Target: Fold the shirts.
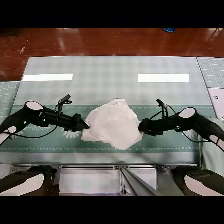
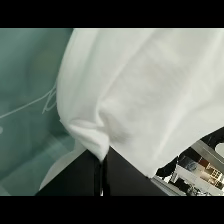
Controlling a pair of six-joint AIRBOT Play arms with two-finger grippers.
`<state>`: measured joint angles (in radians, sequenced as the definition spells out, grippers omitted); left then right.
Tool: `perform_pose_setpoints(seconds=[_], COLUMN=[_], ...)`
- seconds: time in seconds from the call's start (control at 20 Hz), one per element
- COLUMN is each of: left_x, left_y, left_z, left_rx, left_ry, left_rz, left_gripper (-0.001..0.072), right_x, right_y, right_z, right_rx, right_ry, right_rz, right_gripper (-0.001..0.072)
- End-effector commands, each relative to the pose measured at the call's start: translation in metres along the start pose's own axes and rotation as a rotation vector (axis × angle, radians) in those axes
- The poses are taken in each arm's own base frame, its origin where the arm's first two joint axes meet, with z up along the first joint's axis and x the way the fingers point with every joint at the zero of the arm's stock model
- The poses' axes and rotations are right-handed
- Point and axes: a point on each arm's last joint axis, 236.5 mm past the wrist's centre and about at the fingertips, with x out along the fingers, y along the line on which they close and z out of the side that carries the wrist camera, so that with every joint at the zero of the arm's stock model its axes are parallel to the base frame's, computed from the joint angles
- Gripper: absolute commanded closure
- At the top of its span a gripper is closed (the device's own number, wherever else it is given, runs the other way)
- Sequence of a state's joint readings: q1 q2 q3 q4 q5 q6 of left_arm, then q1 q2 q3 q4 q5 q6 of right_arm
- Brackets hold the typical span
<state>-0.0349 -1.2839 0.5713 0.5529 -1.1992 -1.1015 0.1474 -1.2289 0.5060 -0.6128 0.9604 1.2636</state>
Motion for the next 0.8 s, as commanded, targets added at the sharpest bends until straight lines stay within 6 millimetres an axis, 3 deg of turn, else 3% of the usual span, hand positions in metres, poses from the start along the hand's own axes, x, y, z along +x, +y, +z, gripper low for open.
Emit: perform_pose_setpoints(seconds=[0.0,0.05,0.15,0.3,0.4,0.5,0.6,0.7,0.75], left_x=[-0.001,-0.001,-0.001,-0.018,-0.056,-0.111,-0.175,-0.235,-0.266], left_y=[0.001,0.002,0.002,-0.014,-0.052,-0.107,-0.166,-0.224,-0.256], left_z=[0.003,0.004,0.005,0.015,0.037,0.067,0.088,0.090,0.085], left_rx=[0.002,0.002,0.002,0.054,0.170,0.298,0.420,0.553,0.636], left_ry=[-0.014,-0.018,-0.020,-0.037,-0.105,-0.258,-0.434,-0.593,-0.682], left_rz=[0.006,0.008,0.009,-0.026,-0.088,-0.144,-0.154,-0.133,-0.120], left_gripper=[0.0692,0.0692,0.0691,0.0692,0.0691,0.0692,0.0692,0.0692,0.0692], right_x=[0.015,0.015,0.012,-0.009,-0.047,-0.107,-0.192,-0.276,-0.318], right_y=[0.008,0.012,0.026,0.054,0.083,0.123,0.177,0.231,0.259], right_z=[0.021,0.025,0.027,0.036,0.063,0.101,0.134,0.140,0.132], right_rx=[0.003,0.001,-0.077,-0.193,-0.279,-0.396,-0.519,-0.635,-0.698], right_ry=[-0.045,-0.044,-0.032,-0.018,-0.090,-0.241,-0.451,-0.648,-0.746], right_rz=[0.009,0.015,0.050,0.083,0.080,0.037,-0.017,-0.047,-0.063], right_gripper=[0.0311,0.0409,0.0689,0.0691,0.0691,0.0691,0.0691,0.0691,0.0691])
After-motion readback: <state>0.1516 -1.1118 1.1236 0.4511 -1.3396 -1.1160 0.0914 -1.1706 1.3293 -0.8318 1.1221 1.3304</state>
